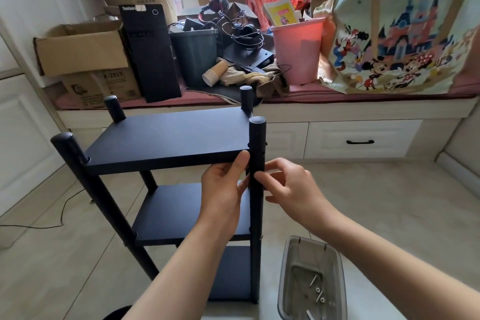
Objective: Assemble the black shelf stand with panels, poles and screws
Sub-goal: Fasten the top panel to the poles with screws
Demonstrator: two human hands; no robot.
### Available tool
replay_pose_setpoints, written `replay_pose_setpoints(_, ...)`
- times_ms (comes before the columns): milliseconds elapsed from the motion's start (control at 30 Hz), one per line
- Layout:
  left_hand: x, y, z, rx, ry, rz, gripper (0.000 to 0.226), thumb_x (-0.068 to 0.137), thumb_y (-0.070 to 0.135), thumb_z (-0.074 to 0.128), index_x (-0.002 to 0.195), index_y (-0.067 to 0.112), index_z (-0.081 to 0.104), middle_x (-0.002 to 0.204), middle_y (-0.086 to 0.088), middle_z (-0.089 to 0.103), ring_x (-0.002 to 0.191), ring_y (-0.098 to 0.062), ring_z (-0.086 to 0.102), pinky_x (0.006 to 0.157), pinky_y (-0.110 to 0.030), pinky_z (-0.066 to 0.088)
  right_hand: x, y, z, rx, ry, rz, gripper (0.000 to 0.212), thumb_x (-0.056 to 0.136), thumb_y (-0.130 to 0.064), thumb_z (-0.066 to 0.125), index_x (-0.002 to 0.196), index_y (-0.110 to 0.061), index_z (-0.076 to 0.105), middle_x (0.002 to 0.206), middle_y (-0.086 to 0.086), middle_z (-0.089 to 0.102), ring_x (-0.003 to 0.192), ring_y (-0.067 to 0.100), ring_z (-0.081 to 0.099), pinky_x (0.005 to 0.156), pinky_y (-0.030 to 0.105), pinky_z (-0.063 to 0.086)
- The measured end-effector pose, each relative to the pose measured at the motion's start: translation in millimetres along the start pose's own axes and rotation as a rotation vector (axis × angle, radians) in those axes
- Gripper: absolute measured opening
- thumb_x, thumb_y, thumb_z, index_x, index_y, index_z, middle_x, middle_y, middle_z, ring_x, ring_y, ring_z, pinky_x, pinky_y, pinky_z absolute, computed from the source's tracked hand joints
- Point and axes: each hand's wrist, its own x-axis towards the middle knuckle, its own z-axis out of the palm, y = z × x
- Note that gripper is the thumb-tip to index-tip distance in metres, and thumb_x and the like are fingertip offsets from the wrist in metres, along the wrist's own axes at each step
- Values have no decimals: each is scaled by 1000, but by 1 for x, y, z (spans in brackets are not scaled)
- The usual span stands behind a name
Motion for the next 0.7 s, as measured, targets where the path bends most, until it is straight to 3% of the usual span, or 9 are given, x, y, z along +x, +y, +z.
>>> replay_pose_setpoints(133,-2,1,1,-43,-7,-11,43,82,27,67,116,1,69,116,-16,73,111,-28,69,99,-40,55,-7,16,-22,-98,-24,42,25,89,-38,69,109,-22,67,97,-7,73,90,4,69,83,27,58)
replay_pose_setpoints(267,-2,0,0,-41,-48,8,38,70,23,73,106,12,72,100,-1,77,102,-18,72,96,-33,54,-19,56,-42,-256,-63,184,15,90,-29,72,103,-22,70,95,-9,73,88,7,69,87,29,56)
replay_pose_setpoints(433,2,-4,1,-17,-33,3,18,82,10,72,100,16,73,95,3,77,99,-15,73,99,-34,54,-29,118,-45,-503,-272,437,22,92,-21,68,112,-12,69,111,4,72,101,14,66,88,20,48)
replay_pose_setpoints(567,5,-4,1,-28,-19,-4,13,86,6,70,94,15,74,91,3,78,96,-15,73,99,-36,54,-32,165,-31,-542,-370,588,22,92,-14,66,112,-8,71,114,7,71,95,14,63,78,21,47)
replay_pose_setpoints(700,8,-7,-1,-63,-41,-20,11,86,8,71,95,14,73,91,1,77,96,-16,73,100,-38,53,-28,219,-4,-660,-458,650,22,90,-15,68,109,-6,73,113,10,72,107,22,67,88,26,49)
